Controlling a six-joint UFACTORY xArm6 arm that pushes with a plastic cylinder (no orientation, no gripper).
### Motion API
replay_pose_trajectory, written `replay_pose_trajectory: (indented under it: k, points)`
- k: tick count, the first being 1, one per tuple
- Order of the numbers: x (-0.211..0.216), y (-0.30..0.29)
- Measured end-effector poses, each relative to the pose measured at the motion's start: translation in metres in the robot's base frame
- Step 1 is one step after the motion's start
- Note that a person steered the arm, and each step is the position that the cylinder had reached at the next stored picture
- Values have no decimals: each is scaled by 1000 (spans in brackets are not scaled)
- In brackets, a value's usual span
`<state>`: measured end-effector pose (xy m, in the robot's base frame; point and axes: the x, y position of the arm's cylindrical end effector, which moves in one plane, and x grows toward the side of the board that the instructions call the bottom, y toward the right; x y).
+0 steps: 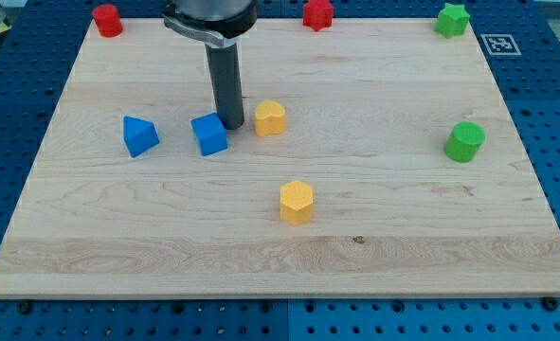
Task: Push the yellow heart to the top of the green circle
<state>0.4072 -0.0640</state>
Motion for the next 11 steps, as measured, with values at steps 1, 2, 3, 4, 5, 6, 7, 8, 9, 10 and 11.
replay_pose_trajectory:
  k: [1, 2, 3, 4, 5, 6, 7, 8, 9, 10, 11]
  points:
    - [0, 18]
    - [0, 47]
    - [0, 76]
    - [0, 107]
    - [-3, 134]
    - [-5, 162]
    - [-5, 190]
    - [-5, 213]
    - [-5, 229]
    - [-5, 245]
    - [-5, 258]
